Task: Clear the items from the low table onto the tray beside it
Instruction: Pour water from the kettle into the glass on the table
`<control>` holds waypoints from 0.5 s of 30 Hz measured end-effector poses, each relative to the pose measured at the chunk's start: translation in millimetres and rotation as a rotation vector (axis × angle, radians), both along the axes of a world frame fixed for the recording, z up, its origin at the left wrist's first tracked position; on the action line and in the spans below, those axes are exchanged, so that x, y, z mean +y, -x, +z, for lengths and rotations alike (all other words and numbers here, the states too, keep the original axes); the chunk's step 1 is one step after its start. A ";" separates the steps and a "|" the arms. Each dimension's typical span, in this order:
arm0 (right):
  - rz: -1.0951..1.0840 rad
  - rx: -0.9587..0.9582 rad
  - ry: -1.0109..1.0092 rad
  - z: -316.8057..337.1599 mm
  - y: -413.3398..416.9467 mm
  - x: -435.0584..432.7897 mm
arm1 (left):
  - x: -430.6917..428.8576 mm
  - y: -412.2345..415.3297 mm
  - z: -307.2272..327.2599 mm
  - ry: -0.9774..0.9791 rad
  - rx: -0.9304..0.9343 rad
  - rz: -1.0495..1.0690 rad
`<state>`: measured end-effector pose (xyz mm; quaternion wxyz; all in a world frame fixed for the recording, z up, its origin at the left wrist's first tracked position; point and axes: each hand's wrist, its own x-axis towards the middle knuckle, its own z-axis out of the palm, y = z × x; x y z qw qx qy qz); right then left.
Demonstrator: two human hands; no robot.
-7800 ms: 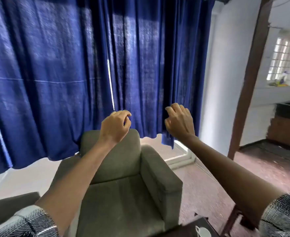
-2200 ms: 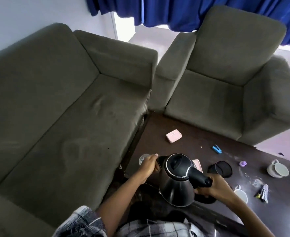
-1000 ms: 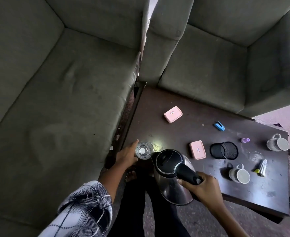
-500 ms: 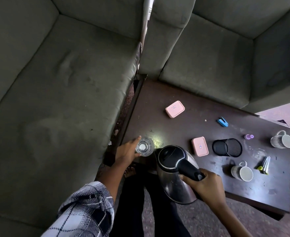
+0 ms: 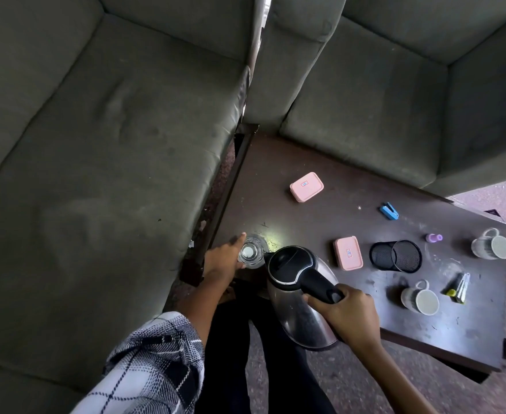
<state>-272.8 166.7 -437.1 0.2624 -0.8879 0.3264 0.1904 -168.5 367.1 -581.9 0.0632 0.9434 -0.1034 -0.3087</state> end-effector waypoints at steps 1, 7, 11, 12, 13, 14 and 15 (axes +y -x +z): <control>0.008 0.001 0.004 1.8 -1.4 0.9 | -0.4 -0.1 -0.3 0.002 0.002 0.000; 0.029 0.023 0.006 6.4 -4.4 1.8 | -0.8 1.4 0.7 -0.004 -0.002 0.017; 0.048 0.020 0.003 6.6 -5.8 1.6 | -2.3 2.5 3.2 -0.012 0.005 0.023; 0.054 0.021 0.005 6.8 -6.1 1.5 | -2.6 2.9 3.8 -0.016 0.002 0.022; 0.058 0.023 0.007 6.6 -6.3 1.6 | -3.2 3.0 4.9 -0.018 0.000 0.025; 0.061 0.027 0.009 6.2 -6.1 1.3 | -3.7 2.9 5.9 -0.020 0.003 0.030; 0.063 0.031 0.012 5.7 -5.5 1.1 | -4.1 2.9 7.0 -0.022 0.007 0.036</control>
